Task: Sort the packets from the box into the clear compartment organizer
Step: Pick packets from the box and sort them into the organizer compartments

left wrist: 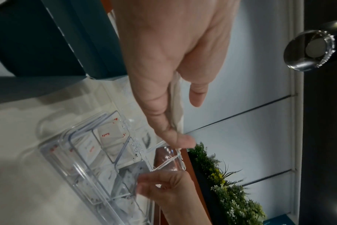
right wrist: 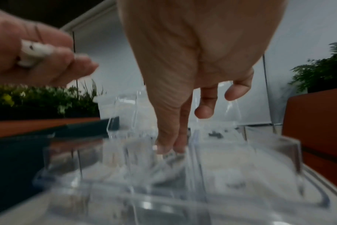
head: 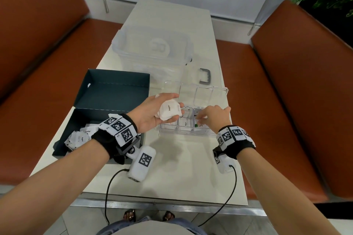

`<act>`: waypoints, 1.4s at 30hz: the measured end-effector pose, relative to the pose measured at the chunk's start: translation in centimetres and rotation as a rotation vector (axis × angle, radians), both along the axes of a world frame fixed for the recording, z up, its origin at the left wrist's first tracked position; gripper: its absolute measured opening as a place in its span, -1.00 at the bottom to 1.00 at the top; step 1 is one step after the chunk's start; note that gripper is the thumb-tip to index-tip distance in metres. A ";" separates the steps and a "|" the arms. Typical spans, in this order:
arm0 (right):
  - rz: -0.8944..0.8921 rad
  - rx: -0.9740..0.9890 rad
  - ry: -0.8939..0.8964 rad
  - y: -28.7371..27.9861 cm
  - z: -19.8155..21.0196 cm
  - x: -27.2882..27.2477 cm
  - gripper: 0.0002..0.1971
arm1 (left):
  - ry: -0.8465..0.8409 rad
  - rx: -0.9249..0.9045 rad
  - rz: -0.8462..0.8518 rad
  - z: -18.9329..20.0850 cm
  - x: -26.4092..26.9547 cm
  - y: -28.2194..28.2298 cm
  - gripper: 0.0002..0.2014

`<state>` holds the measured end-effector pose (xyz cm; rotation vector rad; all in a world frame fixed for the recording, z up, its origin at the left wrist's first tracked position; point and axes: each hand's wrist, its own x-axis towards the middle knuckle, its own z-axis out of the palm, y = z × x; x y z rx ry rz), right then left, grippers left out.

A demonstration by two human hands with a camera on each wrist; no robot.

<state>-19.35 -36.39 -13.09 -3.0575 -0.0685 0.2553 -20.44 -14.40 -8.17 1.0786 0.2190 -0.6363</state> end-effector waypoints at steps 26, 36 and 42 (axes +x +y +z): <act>-0.331 1.172 0.095 1.0 7.0 -4.3 -0.76 | -0.194 0.122 -0.025 -0.1 -0.2 -2.5 -0.66; -0.351 0.816 -0.183 -5.9 6.7 -1.5 -0.83 | -0.333 0.267 -0.069 1.6 1.4 -7.9 -0.69; -0.316 0.490 -0.109 -6.8 3.4 -0.5 -0.80 | -0.274 0.262 -0.038 1.0 1.1 -7.6 -0.67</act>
